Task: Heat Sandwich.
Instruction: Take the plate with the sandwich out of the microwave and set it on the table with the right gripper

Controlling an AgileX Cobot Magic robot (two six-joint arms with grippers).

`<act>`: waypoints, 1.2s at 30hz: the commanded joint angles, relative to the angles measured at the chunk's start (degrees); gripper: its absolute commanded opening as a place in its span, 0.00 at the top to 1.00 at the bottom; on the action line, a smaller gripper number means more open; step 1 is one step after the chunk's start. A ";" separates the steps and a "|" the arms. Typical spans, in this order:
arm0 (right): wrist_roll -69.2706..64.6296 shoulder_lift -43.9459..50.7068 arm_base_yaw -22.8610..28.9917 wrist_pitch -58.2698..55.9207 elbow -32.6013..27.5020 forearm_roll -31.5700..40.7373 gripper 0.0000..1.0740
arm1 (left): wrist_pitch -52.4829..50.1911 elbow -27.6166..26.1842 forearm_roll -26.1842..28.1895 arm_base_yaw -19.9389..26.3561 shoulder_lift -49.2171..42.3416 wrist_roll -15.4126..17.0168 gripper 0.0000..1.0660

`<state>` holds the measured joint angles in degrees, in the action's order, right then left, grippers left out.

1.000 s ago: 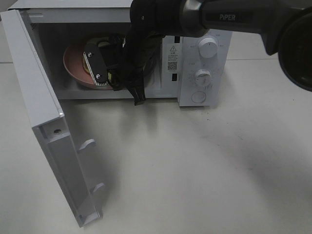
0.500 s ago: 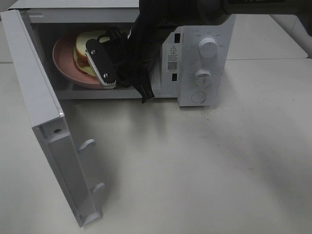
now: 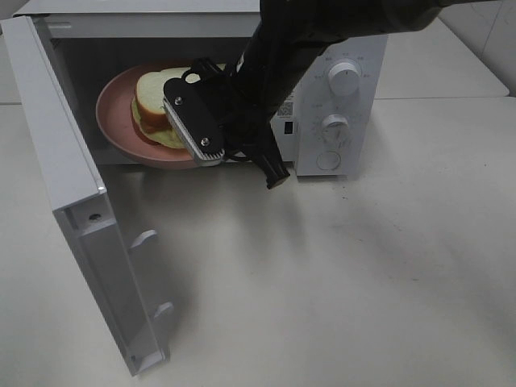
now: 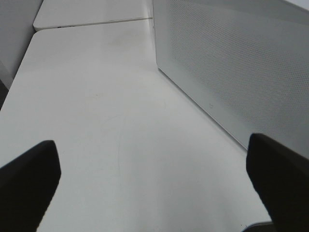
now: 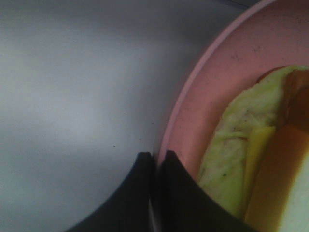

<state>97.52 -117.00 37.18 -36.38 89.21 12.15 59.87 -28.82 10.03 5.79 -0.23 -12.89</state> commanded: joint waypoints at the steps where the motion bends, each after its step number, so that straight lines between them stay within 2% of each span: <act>1: 1.55 4.30 0.11 1.20 -4.13 0.63 1.00 | -0.57 0.06 0.11 0.29 -1.26 0.23 0.05; 27: 0.86 23.55 0.29 0.97 -26.99 0.40 0.99 | -0.57 0.06 0.11 0.29 -1.26 0.23 0.05; 36: -3.78 32.37 0.29 -0.34 -35.18 -2.98 0.99 | -0.57 0.06 0.11 0.29 -1.26 0.23 0.05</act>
<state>95.17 -86.40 37.18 -36.96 54.95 10.03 59.87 -28.82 10.03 5.79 -0.23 -12.89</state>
